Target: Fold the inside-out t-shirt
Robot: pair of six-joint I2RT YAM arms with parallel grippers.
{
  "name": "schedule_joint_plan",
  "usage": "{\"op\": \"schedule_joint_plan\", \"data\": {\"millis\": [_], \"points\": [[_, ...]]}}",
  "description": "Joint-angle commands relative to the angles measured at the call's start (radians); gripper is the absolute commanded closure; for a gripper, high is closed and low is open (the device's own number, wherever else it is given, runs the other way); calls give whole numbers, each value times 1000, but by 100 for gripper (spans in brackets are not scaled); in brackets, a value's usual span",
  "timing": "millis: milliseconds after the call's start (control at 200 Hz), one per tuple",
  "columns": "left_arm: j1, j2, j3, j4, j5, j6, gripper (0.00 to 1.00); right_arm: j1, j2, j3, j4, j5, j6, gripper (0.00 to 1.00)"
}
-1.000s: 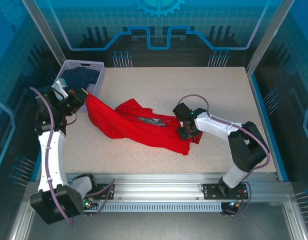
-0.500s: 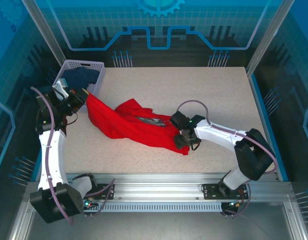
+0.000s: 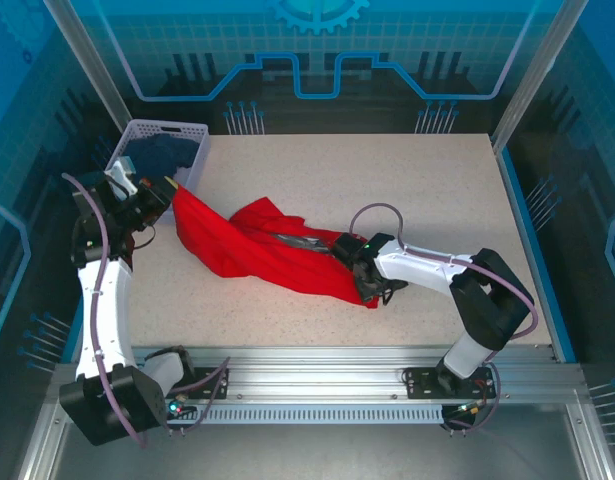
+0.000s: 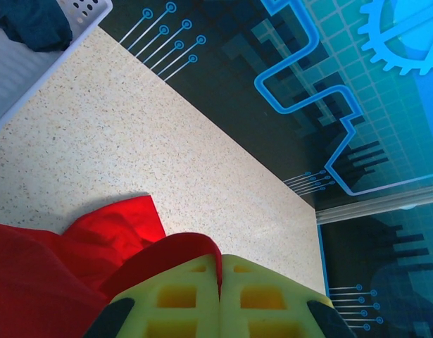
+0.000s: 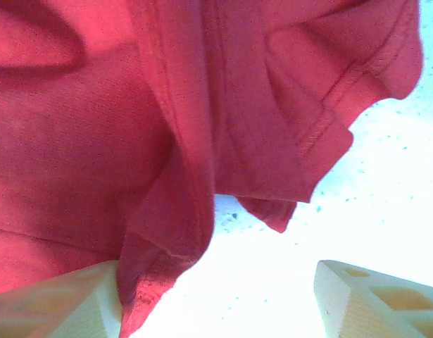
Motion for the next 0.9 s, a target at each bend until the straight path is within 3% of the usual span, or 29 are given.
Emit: {"op": "schedule_joint_plan", "data": {"millis": [0,335,760,895], "points": [[-3,1,-9,30,29,-7,100,8,-16,20,-60,51,22,33],[-3,3,-11,28,31,-6,100,-12,-14,-25,22,-64,16,63],[-3,2,-11,30,30,-6,100,-53,-55,-81,120,-141,6,82],[-4,3,-12,30,30,-6,100,-84,-92,-94,147,-155,-10,77]]}}
